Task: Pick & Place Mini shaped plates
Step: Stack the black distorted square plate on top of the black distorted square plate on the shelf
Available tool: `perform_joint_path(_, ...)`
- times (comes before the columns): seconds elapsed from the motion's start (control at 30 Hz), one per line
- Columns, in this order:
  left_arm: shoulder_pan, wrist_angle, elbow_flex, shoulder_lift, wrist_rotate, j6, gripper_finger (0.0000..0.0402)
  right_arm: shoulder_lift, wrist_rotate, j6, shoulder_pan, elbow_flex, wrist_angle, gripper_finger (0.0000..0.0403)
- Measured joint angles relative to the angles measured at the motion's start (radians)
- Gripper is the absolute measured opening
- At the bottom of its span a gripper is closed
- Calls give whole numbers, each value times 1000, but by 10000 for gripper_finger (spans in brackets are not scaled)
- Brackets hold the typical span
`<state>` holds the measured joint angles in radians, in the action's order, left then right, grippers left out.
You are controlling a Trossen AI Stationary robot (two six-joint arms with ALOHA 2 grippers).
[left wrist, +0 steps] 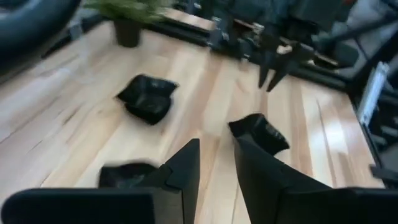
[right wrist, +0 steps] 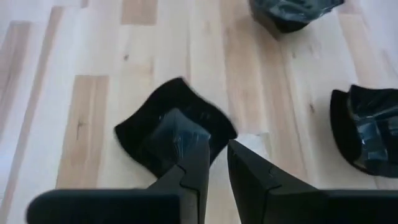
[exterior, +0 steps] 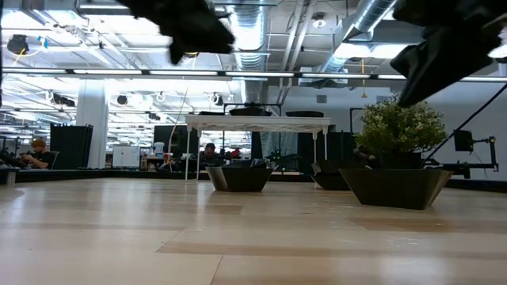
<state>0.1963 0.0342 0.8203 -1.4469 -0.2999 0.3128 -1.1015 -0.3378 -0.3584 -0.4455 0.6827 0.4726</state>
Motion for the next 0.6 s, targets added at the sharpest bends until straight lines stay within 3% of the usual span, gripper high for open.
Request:
perform_joint_path(0.17,80,122,-174,160,-149,101,97,0,66,-54,64,0,16,67)
perform_joint_path(0.3,143,287,-296,235,-215,114,97,-21,133,-117,104,-1,22,108)
perform_joint_path(0.6,190,424,-431,263,-274,115,97,-180,165,-253,130,0,-26,190)
